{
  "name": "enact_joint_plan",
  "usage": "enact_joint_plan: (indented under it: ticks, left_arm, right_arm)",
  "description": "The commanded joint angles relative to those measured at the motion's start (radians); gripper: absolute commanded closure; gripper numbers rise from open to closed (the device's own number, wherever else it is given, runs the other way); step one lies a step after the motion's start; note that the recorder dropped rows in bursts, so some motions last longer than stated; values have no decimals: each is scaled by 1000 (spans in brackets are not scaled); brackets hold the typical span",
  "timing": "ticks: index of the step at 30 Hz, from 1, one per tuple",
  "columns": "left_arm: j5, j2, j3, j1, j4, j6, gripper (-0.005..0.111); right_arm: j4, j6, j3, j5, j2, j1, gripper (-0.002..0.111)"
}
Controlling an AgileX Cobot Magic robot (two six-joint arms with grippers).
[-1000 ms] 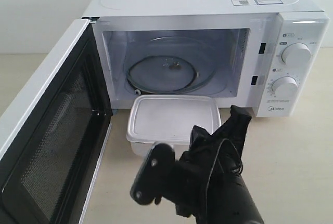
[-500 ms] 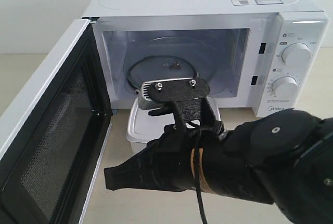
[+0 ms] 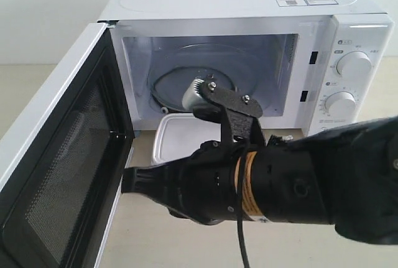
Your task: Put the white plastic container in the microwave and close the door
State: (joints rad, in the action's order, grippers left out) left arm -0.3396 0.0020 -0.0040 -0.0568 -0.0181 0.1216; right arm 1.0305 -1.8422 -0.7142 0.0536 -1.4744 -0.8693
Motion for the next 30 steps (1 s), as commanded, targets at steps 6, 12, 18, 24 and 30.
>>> enact_joint_plan:
  ticks: [6, 12, 18, 24, 30]
  left_arm:
    - [2, -2, 4, -2, 7, -1, 103]
    - [2, -2, 4, -2, 7, -1, 103]
    - [2, -2, 4, -2, 7, -1, 103]
    - [2, -2, 4, -2, 7, -1, 103]
    - [2, -2, 4, -2, 7, -1, 103]
  right_arm:
    - [-1056, 918, 97, 275, 10, 20, 109]
    - [-1626, 1450, 136, 279, 10, -33, 109]
    - [-1913, 1772, 131, 241, 10, -38, 109]
    - [-1933, 1858, 131, 114, 10, -35, 109]
    - [-1915, 1863, 119, 64, 10, -35, 109]
